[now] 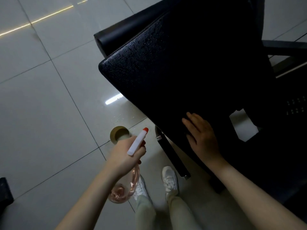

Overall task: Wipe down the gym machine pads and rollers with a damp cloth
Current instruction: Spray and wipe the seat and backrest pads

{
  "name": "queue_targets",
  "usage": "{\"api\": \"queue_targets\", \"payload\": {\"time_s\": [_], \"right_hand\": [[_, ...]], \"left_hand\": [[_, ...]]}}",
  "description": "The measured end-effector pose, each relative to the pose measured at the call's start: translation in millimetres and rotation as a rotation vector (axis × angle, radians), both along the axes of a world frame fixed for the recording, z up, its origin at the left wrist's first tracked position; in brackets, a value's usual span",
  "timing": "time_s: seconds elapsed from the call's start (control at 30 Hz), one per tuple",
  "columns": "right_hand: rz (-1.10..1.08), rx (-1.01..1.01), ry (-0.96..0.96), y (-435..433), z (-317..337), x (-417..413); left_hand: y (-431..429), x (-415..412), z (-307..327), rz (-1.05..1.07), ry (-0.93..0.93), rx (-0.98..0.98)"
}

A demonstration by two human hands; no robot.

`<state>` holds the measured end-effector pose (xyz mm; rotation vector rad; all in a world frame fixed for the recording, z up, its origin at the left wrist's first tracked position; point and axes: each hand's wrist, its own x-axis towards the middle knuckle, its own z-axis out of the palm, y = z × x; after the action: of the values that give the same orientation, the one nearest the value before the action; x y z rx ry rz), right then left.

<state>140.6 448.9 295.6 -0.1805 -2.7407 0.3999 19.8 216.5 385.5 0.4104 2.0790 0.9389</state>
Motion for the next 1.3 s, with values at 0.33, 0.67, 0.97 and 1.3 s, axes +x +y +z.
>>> {"api": "queue_targets", "payload": {"time_s": [0.33,0.67,0.97,1.3], "right_hand": [[-0.195,-0.113,0.052,1,-5,-22],[-0.285,-0.174,-0.022,28,-4,30],[-0.338,-0.147,-0.086,26,-2,30],[-0.82,-0.632,0.058,-41,7,-11]], "left_hand": [[21,13,-11,-0.237,-0.02,0.002],[33,23,-17,-0.427,-0.007,-0.052],[38,32,-32,-0.573,0.055,-0.069],[23,14,-35,-0.559,0.036,-0.096]]}}
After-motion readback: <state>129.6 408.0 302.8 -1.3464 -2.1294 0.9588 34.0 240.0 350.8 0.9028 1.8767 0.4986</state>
